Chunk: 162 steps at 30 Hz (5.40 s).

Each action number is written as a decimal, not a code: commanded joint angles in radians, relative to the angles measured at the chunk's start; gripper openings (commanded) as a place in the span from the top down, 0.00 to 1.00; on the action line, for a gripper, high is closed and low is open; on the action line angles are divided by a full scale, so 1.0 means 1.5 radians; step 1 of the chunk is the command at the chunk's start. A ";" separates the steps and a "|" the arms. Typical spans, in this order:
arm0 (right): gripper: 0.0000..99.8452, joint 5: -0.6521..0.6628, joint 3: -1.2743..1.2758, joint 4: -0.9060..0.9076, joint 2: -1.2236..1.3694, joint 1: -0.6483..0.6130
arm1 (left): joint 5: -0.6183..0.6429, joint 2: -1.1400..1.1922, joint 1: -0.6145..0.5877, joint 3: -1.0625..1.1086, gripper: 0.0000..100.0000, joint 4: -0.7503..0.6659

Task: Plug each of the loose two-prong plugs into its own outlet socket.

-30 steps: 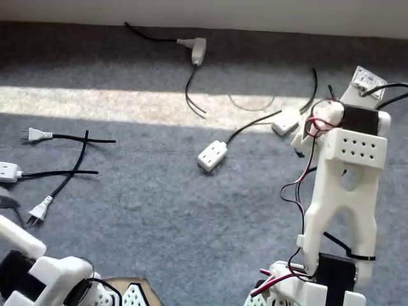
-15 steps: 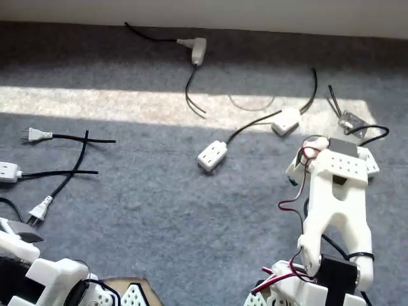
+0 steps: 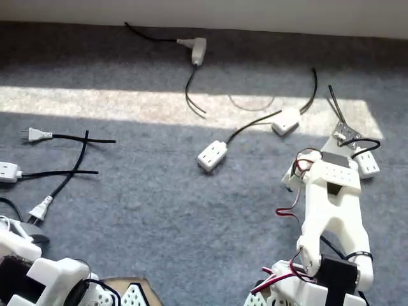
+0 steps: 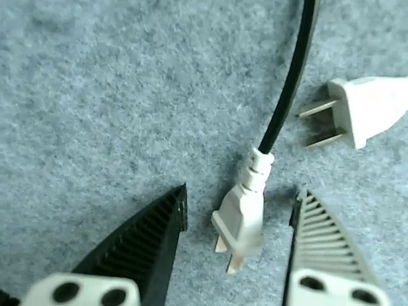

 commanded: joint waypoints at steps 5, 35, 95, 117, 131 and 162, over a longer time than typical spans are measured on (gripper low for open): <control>0.77 0.007 -0.001 -0.006 -0.021 0.010 | 0.004 -0.020 0.014 -0.004 0.92 -0.033; 0.77 0.009 0.065 -0.108 -0.020 0.010 | 0.312 -0.273 0.620 -0.586 0.99 0.386; 0.99 0.152 0.240 -0.028 -0.609 -0.323 | 1.064 -1.130 1.092 0.607 0.99 -0.617; 0.99 0.223 0.284 -0.001 -0.835 -0.520 | 1.026 -1.130 1.219 0.607 0.99 -0.524; 0.99 0.376 0.320 -0.172 -0.830 -0.377 | 1.017 -1.130 1.302 0.605 0.99 -0.450; 0.99 0.171 0.445 -0.087 -0.832 -0.096 | 0.887 -1.125 1.070 0.555 0.99 -0.426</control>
